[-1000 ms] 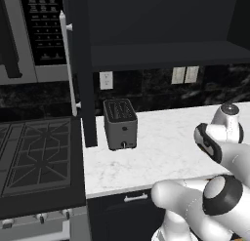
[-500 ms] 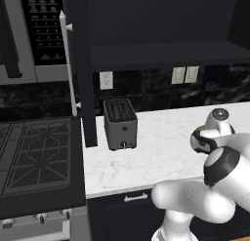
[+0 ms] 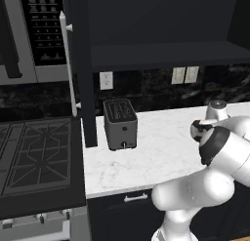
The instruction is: Pick up the bowls on the counter and stack them on top of one another in the open cabinet. Place the smaller bowl on top of the larger bowl.
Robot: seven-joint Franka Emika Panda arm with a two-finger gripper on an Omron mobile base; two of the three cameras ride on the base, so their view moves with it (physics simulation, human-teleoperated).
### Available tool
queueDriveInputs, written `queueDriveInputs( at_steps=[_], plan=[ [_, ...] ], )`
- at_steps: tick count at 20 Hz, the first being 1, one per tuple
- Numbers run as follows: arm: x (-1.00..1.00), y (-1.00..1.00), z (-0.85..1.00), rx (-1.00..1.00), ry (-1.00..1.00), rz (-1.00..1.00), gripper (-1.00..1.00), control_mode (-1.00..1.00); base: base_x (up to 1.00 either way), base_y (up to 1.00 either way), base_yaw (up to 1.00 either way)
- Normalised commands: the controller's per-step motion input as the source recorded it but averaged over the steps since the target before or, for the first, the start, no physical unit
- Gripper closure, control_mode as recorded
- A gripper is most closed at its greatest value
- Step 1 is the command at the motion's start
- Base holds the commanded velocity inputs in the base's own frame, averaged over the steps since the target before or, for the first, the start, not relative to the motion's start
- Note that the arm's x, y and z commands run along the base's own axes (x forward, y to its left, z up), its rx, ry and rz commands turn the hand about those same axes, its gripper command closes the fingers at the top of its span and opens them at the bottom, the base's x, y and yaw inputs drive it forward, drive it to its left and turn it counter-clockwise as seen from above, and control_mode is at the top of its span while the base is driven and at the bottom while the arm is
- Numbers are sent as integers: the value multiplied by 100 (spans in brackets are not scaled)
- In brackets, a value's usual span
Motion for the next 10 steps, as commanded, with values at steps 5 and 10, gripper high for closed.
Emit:
queueDriveInputs(
  at_steps=[5, 10],
  plan=[
    [-55, 3, -33, 0, 19, 0, -100, -100, 0, 0, 0],
    [-59, 5, -21, 0, 17, 0, -100, -100, 0, 0, 0]
  ],
)
